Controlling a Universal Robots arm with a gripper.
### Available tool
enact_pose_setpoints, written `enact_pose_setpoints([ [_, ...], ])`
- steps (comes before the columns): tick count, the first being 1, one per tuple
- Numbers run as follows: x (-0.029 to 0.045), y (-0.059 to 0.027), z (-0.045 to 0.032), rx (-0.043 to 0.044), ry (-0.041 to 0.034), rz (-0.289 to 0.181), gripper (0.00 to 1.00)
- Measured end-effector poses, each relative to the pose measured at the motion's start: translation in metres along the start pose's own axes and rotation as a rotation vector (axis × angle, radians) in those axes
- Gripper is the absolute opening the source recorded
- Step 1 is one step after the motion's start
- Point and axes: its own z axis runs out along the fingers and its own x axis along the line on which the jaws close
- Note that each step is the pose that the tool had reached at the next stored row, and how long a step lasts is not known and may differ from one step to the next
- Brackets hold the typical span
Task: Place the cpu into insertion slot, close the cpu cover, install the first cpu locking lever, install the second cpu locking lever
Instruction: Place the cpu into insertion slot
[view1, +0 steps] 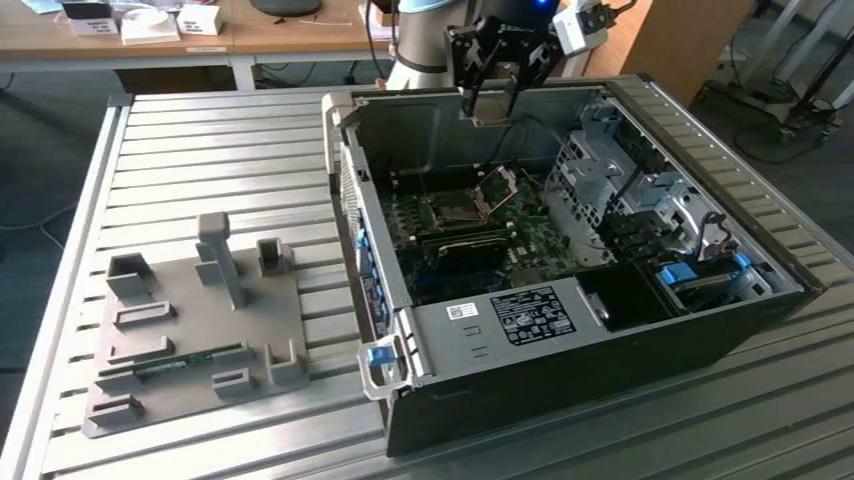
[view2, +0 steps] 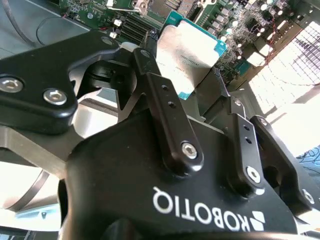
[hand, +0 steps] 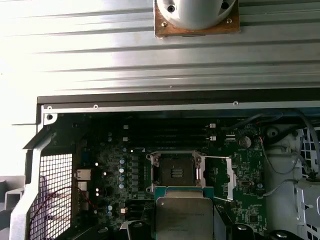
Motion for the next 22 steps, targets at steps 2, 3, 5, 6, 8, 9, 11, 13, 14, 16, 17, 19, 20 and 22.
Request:
enact_pose_setpoints([
  [2,0.0000,0.0000,0.0001,0.0000,0.0000,0.000,0.54],
  [3,0.0000,0.0000,0.0001,-0.0001,0.0000,0.000,0.54],
  [5,0.0000,0.0000,0.0001,-0.0001,0.0000,0.000,0.54],
  [6,0.0000,0.0000,0.0002,-0.0001,0.0000,0.000,0.54],
  [8,0.0000,0.0000,0.0003,-0.0001,-0.0001,0.000,0.54],
  [9,0.0000,0.0000,0.0004,-0.0001,0.0000,0.000,0.54],
  [11,0.0000,0.0000,0.0005,-0.0002,-0.0001,0.000,0.54],
  [13,0.0000,-0.0001,0.0014,-0.0003,-0.0001,0.000,0.54],
  [14,0.0000,-0.0002,0.0018,-0.0001,-0.0001,0.000,0.54],
  [16,-0.0001,-0.0002,0.0023,0.0000,0.0000,0.000,0.54],
  [17,-0.0001,-0.0002,0.0028,-0.0001,0.0000,0.000,0.54],
  [19,-0.0001,-0.0003,0.0032,0.0000,0.0000,0.000,0.54],
  [20,-0.0001,-0.0003,0.0034,-0.0002,-0.0001,0.000,0.54],
  [22,-0.0001,-0.0003,0.0040,-0.0003,-0.0001,0.000,0.54],
])
